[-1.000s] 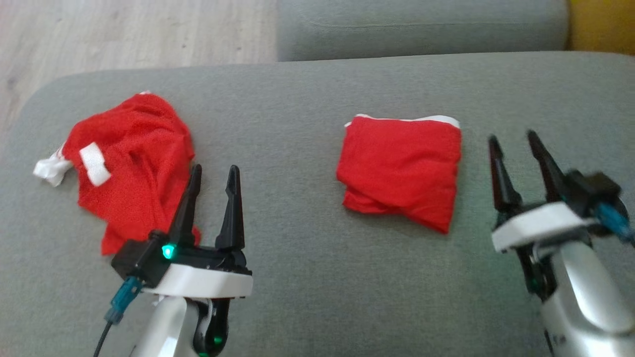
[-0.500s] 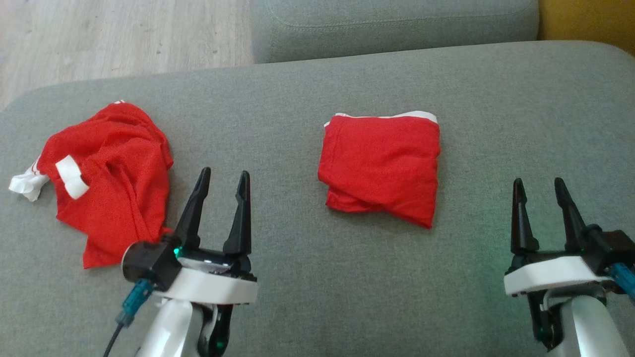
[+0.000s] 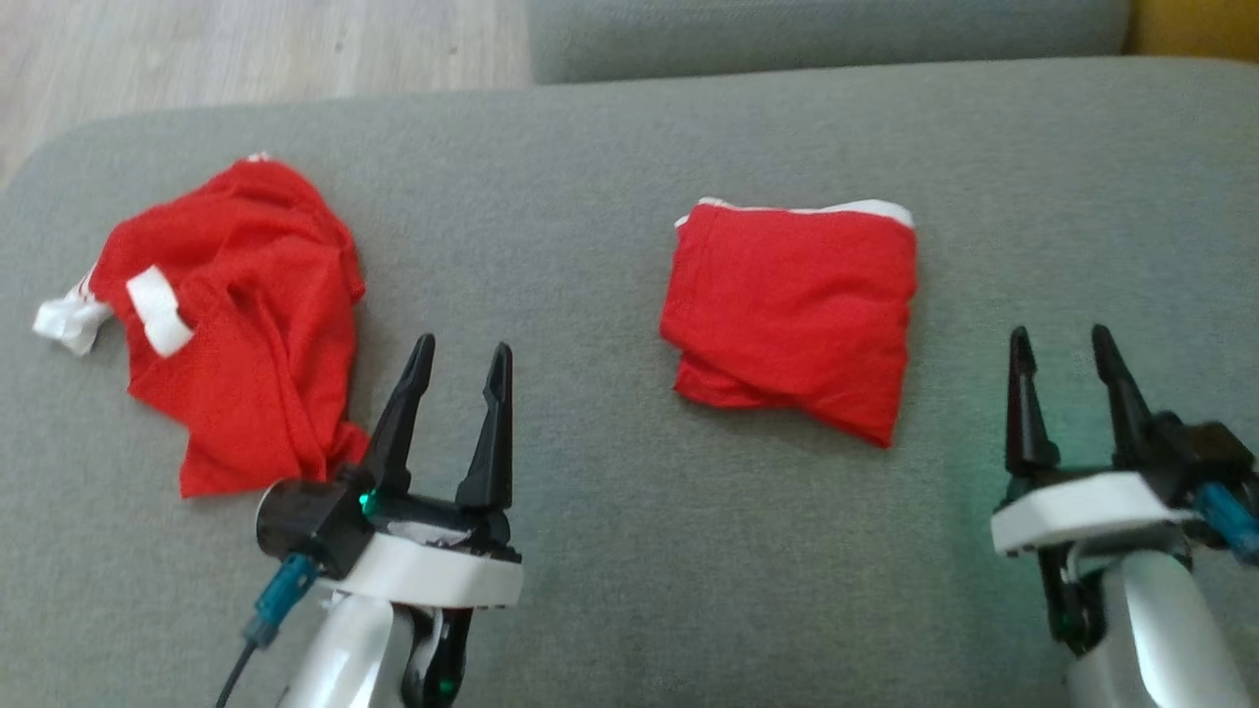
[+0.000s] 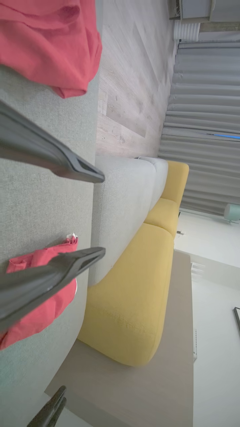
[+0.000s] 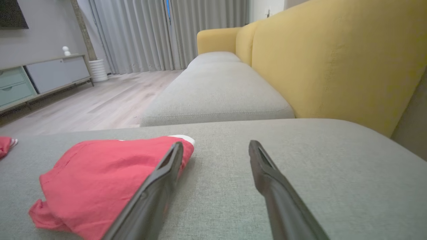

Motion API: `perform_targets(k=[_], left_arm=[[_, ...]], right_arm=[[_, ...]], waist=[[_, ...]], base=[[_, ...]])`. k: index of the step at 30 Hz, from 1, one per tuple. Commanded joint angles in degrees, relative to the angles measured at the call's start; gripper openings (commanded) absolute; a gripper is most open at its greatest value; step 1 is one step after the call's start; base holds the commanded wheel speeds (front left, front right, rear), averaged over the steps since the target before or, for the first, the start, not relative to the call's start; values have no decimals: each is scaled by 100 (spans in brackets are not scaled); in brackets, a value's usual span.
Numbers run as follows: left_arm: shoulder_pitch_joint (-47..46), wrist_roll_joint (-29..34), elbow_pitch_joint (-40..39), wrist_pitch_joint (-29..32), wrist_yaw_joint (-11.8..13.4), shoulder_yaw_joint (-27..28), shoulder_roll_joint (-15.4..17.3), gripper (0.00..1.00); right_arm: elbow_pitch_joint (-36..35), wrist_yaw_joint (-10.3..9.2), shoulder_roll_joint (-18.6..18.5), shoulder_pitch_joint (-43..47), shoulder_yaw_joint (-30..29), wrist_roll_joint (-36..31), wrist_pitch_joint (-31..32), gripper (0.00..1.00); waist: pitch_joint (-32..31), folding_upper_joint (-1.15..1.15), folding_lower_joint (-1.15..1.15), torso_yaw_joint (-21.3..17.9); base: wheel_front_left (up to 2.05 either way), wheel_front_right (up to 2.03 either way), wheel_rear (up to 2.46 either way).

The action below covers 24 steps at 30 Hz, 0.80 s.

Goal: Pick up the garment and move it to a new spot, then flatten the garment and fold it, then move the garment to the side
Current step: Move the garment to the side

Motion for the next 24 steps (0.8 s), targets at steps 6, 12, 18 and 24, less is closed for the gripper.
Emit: perform_targets(k=[6,12,18,24], left_arm=[[-466,-48,-128,-29,-32,12,36,100],[-606,-93,-101,-29,-32,-121,36,100],[-698,-132,-100,-29,-32,-199,36,100],[-733,-143,-79,-29,-33,-211,36,100]], right_arm=[[674,-4,-21,-906,283,237,144,100],[1615,-4,-21,-1462,436,838,347,100],[2576,-4,-21,-1935,622,1242,370,100],[3276,-4,-21,-2320,789,979,194,8]], waist=[[397,0,0,357],[625,0,0,634],[759,0,0,800],[771,0,0,776]], base=[[0,0,0],[0,0,0],[0,0,0],[0,0,0]])
